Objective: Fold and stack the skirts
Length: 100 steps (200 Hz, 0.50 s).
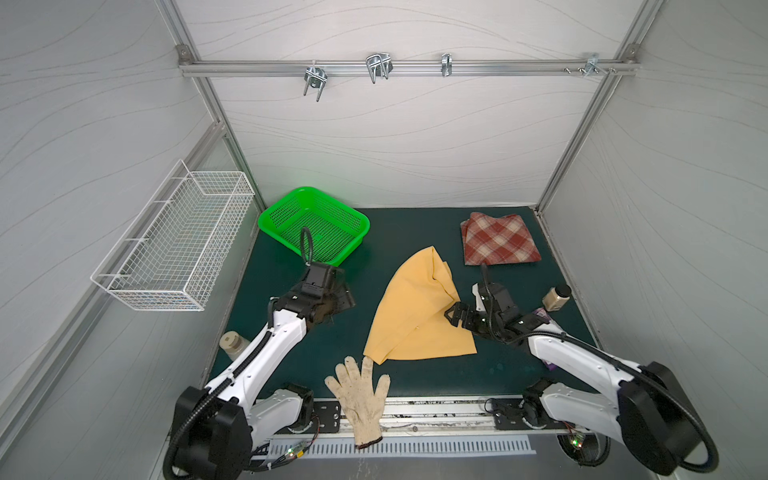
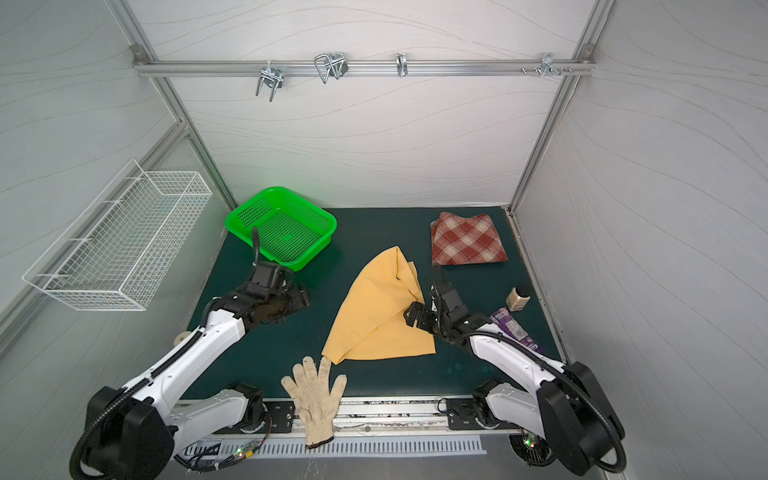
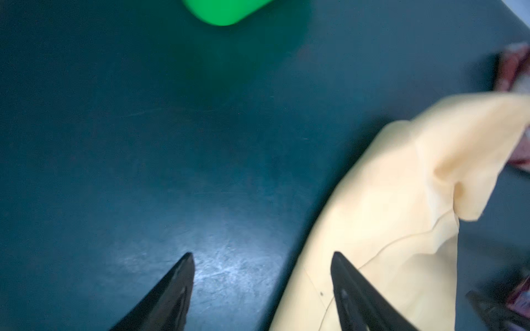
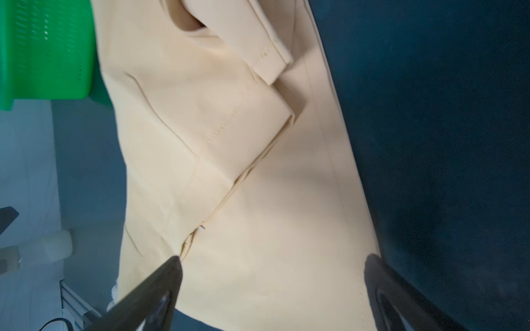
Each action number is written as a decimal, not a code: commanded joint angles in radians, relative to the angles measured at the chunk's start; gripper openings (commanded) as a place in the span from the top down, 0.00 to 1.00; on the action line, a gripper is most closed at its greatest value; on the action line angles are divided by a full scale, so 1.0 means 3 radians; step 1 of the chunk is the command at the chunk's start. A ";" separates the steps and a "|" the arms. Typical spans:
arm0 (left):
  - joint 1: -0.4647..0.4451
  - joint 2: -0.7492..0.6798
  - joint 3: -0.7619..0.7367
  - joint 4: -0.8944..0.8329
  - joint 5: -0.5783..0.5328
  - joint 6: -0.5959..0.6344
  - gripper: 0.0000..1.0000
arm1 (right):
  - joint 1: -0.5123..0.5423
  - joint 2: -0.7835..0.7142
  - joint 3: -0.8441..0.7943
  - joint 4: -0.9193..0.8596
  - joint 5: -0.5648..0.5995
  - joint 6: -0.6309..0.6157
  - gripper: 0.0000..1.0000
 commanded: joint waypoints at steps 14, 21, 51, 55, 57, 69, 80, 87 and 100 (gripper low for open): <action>-0.0713 0.0452 0.0598 0.0089 -0.0232 0.0136 0.23 | -0.0044 -0.0592 0.0453 -0.0339 0.0065 -0.0199 0.01; -0.0863 0.0575 0.0715 0.0059 -0.0343 0.0176 0.23 | -0.0067 -0.0674 0.0558 -0.0458 0.0104 -0.0229 0.01; -0.1331 0.1194 0.1225 0.0021 -0.0478 0.0284 0.13 | -0.0448 -0.0823 0.0912 -0.0853 -0.0092 -0.0362 0.01; -0.1376 0.1282 0.1290 0.0015 -0.0500 0.0286 0.06 | -0.0511 -0.0850 0.0923 -0.0857 -0.0154 -0.0363 0.01; -0.1403 0.1323 0.1320 0.0014 -0.0516 0.0287 0.05 | -0.0552 -0.0862 0.0926 -0.0855 -0.0193 -0.0356 0.01; -0.1543 0.1578 0.1515 0.0007 -0.0595 0.0311 0.04 | -0.0809 -0.0926 0.0913 -0.0839 -0.0404 -0.0318 0.01; -0.1657 0.1814 0.1694 -0.0004 -0.0662 0.0346 0.04 | -0.1044 -0.0959 0.0893 -0.0823 -0.0569 -0.0284 0.01; -0.1714 0.1966 0.1834 -0.0040 -0.0685 0.0355 0.04 | -0.1196 -0.0970 0.0883 -0.0817 -0.0696 -0.0263 0.01; -0.1816 0.2235 0.2074 -0.0097 -0.0721 0.0391 0.04 | -0.1470 -0.0952 0.0856 -0.0796 -0.0925 -0.0243 0.01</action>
